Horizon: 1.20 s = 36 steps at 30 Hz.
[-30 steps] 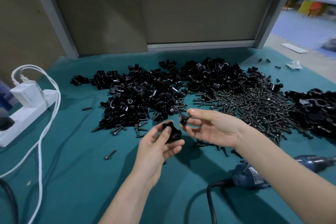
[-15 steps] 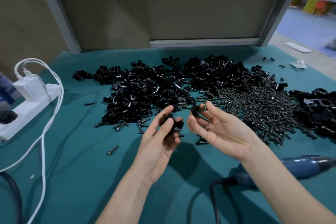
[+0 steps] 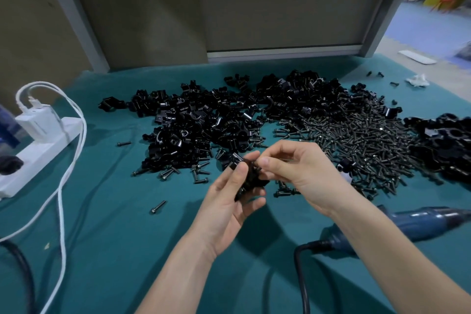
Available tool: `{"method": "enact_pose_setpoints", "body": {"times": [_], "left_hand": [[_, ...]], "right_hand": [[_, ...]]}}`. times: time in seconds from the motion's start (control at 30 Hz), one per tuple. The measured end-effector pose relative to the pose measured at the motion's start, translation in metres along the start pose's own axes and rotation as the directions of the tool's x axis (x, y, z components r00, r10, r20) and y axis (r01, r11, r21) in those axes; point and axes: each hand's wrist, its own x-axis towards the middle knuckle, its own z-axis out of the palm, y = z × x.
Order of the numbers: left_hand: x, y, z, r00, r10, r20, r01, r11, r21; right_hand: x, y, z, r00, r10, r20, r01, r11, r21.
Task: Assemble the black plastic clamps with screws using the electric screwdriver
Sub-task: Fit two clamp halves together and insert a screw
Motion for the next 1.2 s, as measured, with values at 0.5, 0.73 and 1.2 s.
{"method": "enact_pose_setpoints", "body": {"times": [0.5, 0.73, 1.2], "left_hand": [[0.001, -0.002, -0.002, 0.995, -0.047, -0.093, 0.038, 0.995, -0.095], [0.001, -0.002, -0.002, 0.991, -0.05, -0.125, 0.041, 0.997, -0.069], [0.0, -0.006, -0.001, 0.999, -0.022, -0.046, 0.022, 1.0, -0.007]], "right_hand": [[0.012, -0.006, 0.002, 0.997, 0.001, 0.071, 0.037, 0.842, -0.539], [0.01, -0.004, 0.007, 0.998, 0.014, 0.065, 0.027, 0.804, -0.593], [0.001, -0.007, -0.011, 0.972, -0.142, 0.188, 0.224, 0.803, -0.553]]}}
